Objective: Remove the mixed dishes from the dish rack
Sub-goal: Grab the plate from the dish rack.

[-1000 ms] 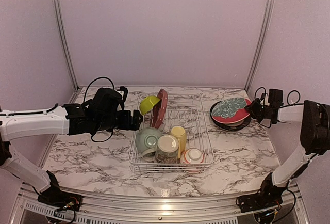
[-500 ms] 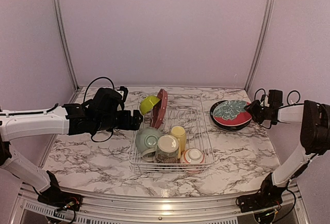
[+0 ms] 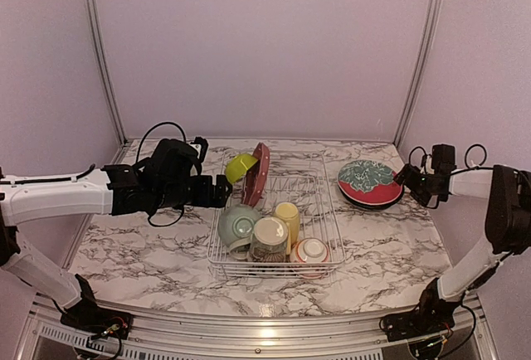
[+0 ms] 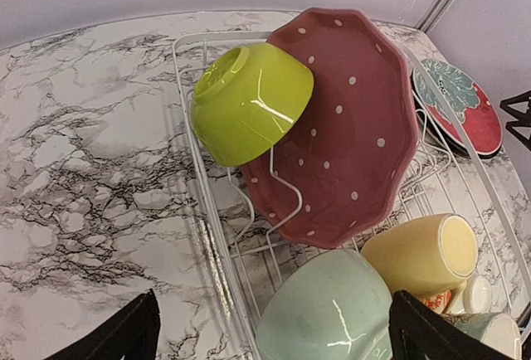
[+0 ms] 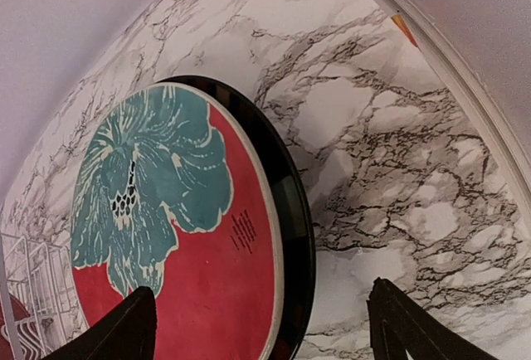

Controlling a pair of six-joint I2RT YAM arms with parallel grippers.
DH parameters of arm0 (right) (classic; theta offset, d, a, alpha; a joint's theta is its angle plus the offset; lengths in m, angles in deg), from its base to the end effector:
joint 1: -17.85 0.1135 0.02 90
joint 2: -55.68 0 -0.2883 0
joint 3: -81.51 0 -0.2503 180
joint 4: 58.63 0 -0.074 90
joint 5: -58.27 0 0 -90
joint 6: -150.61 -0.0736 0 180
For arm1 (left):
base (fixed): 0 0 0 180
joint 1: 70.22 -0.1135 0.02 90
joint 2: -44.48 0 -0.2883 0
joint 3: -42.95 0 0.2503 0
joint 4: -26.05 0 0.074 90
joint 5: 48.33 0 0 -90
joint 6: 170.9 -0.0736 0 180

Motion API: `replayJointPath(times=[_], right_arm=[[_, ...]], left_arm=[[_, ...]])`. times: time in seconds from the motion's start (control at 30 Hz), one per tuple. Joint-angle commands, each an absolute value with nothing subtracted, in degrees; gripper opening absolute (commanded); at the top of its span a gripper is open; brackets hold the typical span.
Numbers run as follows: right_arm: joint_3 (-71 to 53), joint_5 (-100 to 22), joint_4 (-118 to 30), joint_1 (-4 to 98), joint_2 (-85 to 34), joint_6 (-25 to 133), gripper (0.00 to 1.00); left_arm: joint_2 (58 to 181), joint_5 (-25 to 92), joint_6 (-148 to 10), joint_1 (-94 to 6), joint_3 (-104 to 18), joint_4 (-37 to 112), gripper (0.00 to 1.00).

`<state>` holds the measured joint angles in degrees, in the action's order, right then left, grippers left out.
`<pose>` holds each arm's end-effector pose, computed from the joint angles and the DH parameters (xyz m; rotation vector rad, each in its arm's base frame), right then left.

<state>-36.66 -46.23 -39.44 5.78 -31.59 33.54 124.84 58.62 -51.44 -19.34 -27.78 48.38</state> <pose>0.3321 -0.0522 0.1919 0.6708 2.2607 0.4255 0.2318 -0.2510 0.2794 0.2237 2.1343 -0.5218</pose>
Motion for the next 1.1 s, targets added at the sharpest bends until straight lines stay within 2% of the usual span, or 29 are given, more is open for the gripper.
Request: replayJointPath(times=[0.0,0.23,0.47,0.77,1.07], right_arm=[[-34.2,-38.5,-33.1,8.4,-27.0,38.0,0.87],[-30.3,-29.8,-25.7,18.6,-18.8,38.3,0.89],[-24.9,-28.7,-26.1,36.4,-17.4,32.3,0.90],[-13.8,-25.0,-31.6,58.6,-30.0,25.2,0.87],[-0.6,-22.4,-30.5,66.5,-44.9,20.7,0.81]], left_arm=[[125.6,58.8,-51.4,-19.6,-29.7,49.6,0.99],[125.4,60.6,-51.6,-19.7,-29.1,50.0,0.99],[125.4,61.9,-51.8,-19.6,-28.8,50.0,0.99],[124.1,63.0,-51.5,-19.7,-27.2,50.0,0.99],[122.1,64.3,-52.1,-19.7,-25.6,50.3,0.99]])
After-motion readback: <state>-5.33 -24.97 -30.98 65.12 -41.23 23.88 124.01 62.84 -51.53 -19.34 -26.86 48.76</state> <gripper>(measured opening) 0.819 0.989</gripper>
